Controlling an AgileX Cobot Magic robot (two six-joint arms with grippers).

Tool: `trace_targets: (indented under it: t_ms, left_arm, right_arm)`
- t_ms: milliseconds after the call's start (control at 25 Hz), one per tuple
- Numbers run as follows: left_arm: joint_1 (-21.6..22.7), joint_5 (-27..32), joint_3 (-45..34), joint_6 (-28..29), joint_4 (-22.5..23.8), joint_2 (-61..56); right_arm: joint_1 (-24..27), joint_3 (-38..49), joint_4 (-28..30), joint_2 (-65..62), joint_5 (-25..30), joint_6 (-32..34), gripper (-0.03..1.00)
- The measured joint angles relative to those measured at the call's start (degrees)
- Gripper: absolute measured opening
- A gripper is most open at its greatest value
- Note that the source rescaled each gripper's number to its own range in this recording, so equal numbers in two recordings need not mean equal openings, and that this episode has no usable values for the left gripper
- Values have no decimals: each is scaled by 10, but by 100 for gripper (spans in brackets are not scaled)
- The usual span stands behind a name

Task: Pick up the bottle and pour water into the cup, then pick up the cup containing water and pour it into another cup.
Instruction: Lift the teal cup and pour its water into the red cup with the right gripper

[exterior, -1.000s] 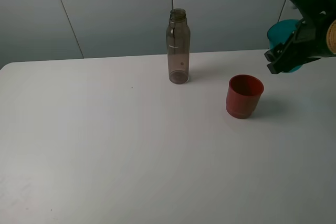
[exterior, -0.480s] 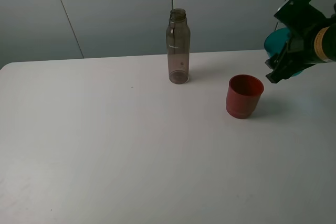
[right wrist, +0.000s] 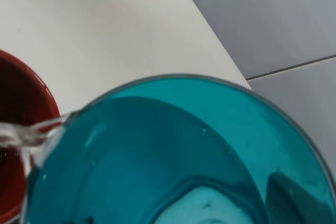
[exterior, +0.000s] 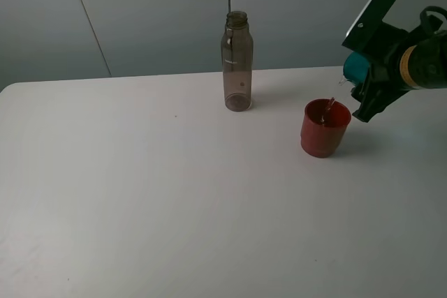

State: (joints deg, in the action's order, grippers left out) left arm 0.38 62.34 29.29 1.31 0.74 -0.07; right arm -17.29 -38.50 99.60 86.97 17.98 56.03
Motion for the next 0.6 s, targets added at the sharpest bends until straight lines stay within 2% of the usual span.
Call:
trace_targets:
  t_ms: [160,600]
  left_arm:
    - [0,0,0,0,0,0]
    - [0,0,0,0,0,0]
  right_arm:
    - [-12,0,0,6,14,-28,10]
    - [-15,0,-2,9,31,-51,10]
